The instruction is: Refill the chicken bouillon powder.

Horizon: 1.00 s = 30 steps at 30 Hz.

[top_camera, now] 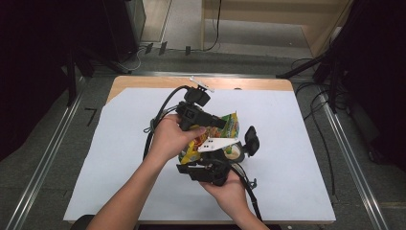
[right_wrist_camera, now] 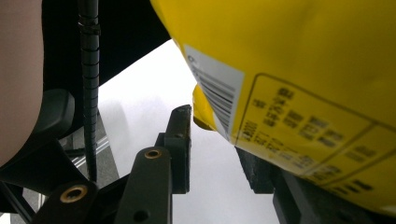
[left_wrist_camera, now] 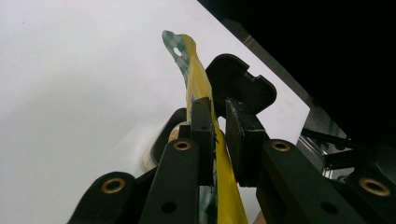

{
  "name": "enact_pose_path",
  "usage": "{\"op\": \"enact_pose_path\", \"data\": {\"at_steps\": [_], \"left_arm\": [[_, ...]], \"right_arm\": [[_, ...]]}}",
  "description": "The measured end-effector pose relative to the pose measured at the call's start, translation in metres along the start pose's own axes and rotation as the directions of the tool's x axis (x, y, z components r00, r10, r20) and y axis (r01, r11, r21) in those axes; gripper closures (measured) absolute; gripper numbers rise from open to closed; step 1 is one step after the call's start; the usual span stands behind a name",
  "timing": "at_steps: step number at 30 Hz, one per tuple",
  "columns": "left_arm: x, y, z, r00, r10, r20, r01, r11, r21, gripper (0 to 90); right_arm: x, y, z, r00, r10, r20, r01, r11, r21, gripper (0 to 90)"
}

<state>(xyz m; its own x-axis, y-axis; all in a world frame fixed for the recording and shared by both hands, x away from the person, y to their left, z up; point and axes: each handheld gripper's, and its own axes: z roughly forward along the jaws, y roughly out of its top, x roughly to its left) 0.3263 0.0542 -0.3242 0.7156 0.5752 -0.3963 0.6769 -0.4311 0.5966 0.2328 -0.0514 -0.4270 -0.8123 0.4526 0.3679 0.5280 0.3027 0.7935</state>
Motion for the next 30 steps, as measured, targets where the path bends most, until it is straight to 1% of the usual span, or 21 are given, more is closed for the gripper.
{"op": "enact_pose_path", "data": {"at_steps": [5,16,19,30], "left_arm": [[0.0007,0.0000,-0.0013,1.0000,0.001,0.001,-0.001,1.0000,-0.002,81.7],[0.0011,-0.0001,-0.0001,1.0000,-0.001,0.004,0.001,1.0000,0.002,81.4],[0.0006,-0.0001,0.0003,1.0000,-0.001,0.002,0.001,1.0000,0.005,81.3],[0.0004,-0.0001,-0.0001,1.0000,0.003,0.005,-0.003,1.0000,0.003,80.9]], "right_arm": [[0.0012,0.0012,-0.0012,1.0000,-0.006,0.000,0.006,1.000,0.001,69.2],[0.0012,0.0023,-0.0022,1.0000,-0.005,0.005,0.005,1.000,0.006,69.4],[0.0007,0.0021,-0.0023,1.0000,0.002,-0.002,-0.002,1.000,0.008,69.8],[0.0007,0.0022,-0.0028,1.0000,-0.001,-0.002,0.001,1.000,0.005,70.3]]}}
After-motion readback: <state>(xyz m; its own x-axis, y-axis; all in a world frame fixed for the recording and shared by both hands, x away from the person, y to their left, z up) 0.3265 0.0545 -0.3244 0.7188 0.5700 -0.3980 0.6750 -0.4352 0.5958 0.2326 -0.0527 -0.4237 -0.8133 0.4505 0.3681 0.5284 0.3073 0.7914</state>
